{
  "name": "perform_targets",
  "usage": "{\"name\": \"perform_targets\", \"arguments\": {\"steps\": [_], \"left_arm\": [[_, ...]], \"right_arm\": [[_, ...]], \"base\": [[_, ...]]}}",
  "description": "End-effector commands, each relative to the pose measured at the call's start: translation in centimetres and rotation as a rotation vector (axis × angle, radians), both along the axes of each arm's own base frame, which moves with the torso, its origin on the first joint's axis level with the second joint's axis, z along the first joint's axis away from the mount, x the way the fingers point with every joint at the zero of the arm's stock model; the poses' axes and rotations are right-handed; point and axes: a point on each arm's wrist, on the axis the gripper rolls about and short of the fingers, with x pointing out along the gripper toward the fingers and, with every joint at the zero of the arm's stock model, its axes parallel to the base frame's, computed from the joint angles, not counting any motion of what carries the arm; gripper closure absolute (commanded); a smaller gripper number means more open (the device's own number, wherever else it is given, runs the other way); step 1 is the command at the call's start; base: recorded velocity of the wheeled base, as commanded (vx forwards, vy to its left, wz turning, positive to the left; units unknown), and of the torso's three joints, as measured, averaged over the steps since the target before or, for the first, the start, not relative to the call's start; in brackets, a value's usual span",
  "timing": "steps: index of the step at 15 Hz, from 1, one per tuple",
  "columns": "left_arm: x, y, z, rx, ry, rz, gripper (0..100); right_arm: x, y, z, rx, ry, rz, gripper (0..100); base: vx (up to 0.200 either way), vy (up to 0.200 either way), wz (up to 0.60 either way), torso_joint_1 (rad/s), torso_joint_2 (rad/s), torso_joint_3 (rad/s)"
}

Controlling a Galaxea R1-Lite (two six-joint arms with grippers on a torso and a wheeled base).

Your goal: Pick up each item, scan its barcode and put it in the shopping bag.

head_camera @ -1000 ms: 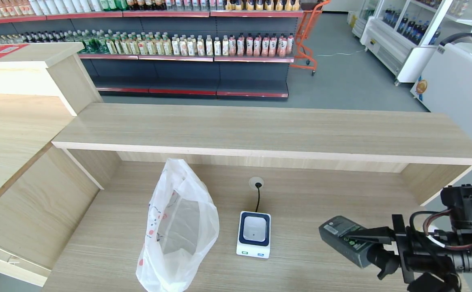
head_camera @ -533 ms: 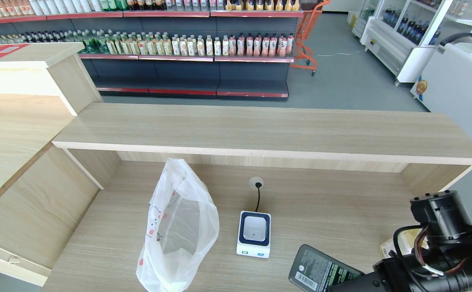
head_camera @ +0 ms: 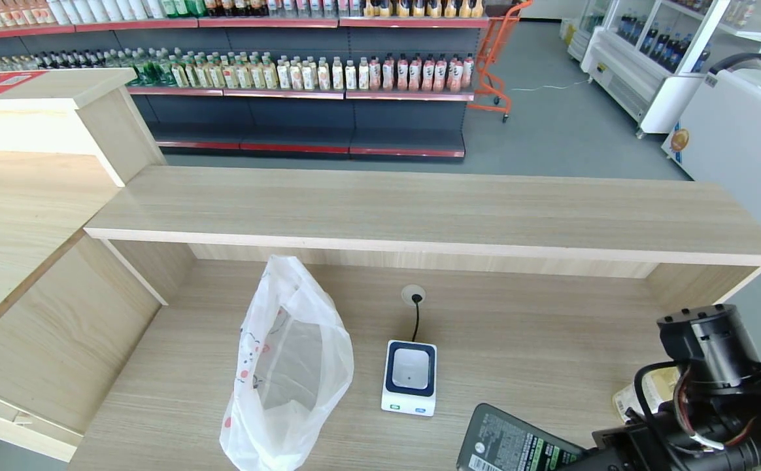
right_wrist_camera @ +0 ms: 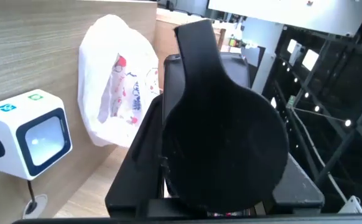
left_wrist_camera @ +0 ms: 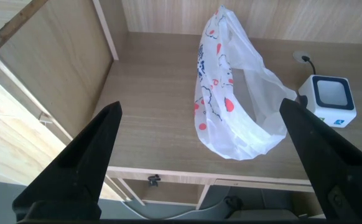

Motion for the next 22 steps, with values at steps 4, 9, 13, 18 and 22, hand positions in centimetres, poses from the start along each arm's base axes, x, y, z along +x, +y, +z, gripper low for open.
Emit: {"name": "perform_targets", "arguments": {"steps": [4,9,13,18,22], "left_arm": [[0.0,0.0,0.0,-0.001,0.0,0.0,0],[0.0,0.0,0.0,-0.001,0.0,0.0,0],[0.0,0.0,0.0,-0.001,0.0,0.0,0],[0.0,0.0,0.0,-0.001,0.0,0.002,0],[0.0,0.0,0.0,-0.001,0.0,0.0,0]], "right_arm": [[0.1,0.5,0.0,0.003,-0.049,0.041,100],[1.1,0.9,0.6,0.016,-0.081,0.039,100],[1.1,1.0,0.5,0.016,-0.077,0.042,100],[1.1,1.0,0.5,0.015,-0.076,0.042,100],[1.1,0.9,0.5,0.01,0.028,0.001,100]], "base": [[0.0,0.0,0.0,0.0,0.0,0.0],[0.0,0.0,0.0,0.0,0.0,0.0],[0.0,0.0,0.0,0.0,0.0,0.0],[0.0,0.0,0.0,0.0,0.0,0.0],[0.0,0.0,0.0,0.0,0.0,0.0]]}}
